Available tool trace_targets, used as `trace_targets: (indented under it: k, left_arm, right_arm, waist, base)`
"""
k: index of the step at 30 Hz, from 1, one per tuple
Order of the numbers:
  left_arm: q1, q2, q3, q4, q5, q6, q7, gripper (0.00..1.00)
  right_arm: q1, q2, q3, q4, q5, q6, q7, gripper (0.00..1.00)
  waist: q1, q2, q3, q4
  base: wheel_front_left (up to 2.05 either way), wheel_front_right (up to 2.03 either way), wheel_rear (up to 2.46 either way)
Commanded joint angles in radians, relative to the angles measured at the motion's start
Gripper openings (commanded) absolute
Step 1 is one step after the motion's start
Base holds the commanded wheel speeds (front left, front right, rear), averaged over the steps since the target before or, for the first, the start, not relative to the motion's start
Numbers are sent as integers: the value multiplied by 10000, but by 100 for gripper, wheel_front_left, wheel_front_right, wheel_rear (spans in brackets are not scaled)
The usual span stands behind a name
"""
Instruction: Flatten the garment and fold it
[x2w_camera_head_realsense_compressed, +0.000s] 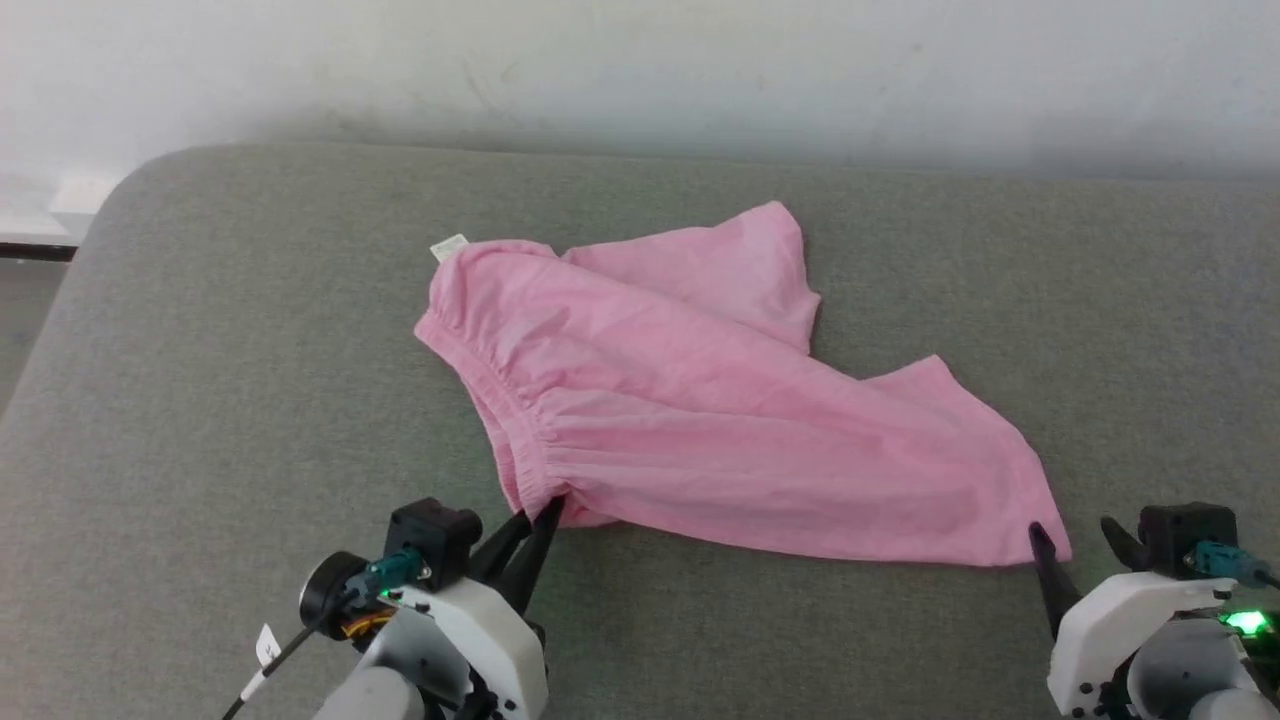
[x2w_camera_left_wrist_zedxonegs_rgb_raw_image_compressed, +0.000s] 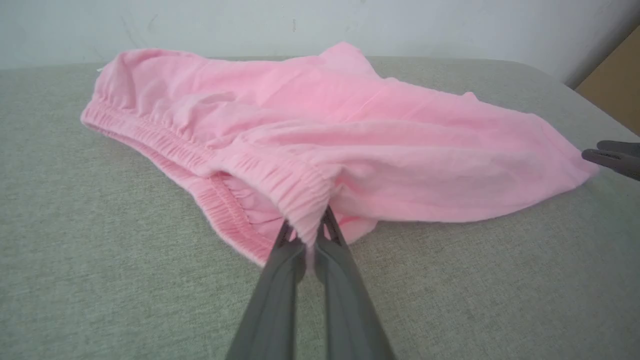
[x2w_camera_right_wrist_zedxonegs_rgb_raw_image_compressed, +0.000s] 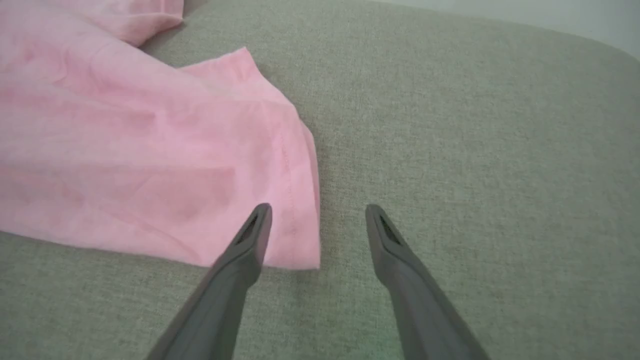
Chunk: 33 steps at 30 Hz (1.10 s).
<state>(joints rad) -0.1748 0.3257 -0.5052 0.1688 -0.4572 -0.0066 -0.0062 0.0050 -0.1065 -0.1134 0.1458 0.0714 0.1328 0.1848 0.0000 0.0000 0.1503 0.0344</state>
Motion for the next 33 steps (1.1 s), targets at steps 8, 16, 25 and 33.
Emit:
trace_targets:
  k: [8,16,25,33]
  left_arm:
    - [357,109,-306,-571,150,-14,21,0]
    - [443,340,-539,-632,208,-171,174,0]
    - [308,1324,-194,-1830,167,-310,586,0]
    - [-1368,2662,894,-4030,-111,-456,2086,0]
  right_arm:
    - [-52,119,-236,403,-9,-21,1739,100]
    - [52,188,-53,654,576,-21,2635,0]
    - [-626,-654,-120,-1205,2834,-21,3146,0]
    - [-2617,-1489,-472,-2632,4610,-21,4264,0]
  waist:
    - [0,0,-108,459]
    - [0,0,-175,543]
    - [0,0,-1029,275]
    - [0,0,-1626,82]
  base:
    - [0,0,0]
    - [0,0,0]
    - [0,0,0]
    - [0,0,0]
